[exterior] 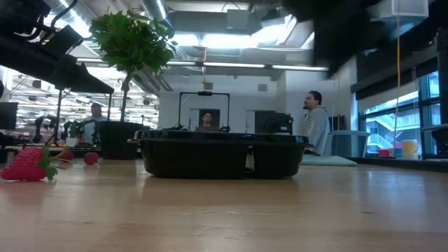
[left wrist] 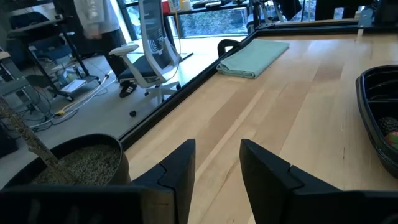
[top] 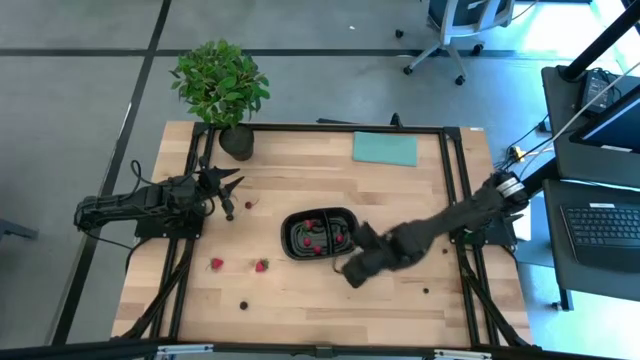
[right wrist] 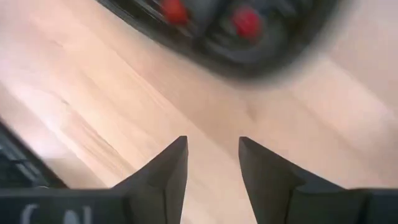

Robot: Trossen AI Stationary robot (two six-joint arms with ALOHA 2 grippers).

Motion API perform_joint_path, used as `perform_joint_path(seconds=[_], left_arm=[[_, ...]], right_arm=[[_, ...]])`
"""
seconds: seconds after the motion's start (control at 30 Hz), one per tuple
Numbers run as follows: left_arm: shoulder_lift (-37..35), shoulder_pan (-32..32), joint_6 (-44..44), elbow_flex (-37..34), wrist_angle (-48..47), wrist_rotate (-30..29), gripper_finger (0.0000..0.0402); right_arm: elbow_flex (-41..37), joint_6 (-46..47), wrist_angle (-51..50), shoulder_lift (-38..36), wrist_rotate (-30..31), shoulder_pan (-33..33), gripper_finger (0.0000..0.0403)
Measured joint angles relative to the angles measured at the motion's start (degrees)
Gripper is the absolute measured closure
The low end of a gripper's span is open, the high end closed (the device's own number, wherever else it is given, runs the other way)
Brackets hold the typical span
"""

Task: Pick and placing Produce into tupperware
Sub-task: Put the bottom blueberry into the left section of the black bin

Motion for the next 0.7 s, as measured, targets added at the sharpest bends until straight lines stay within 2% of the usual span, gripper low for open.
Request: perform_joint_path(seconds=[0.13,0.23,0.6,0.7], left_arm=[[0.0,0.0,0.0,0.0,0.0,0.0,0.0282],[0.0,0.0,0.0,0.0,0.0,0.0,0.0282],[0.0,0.0,0.0,0.0,0.0,0.0,0.0282],[0.0,0.0,0.0,0.0,0.0,0.0,0.0282]], right_arm=[[-0.1,14.1,-10.8,0.4,-0.1,5.6,0.0257],[-0.1,22.9,-13.9,0.8,-0.3,9.9,0.0257],[-2.4,45.5,-13.8,0.7,-0.6,21.8,0.0257],[-4.0,51.2,-13.7,0.7,-2.3,23.9,0.0257]])
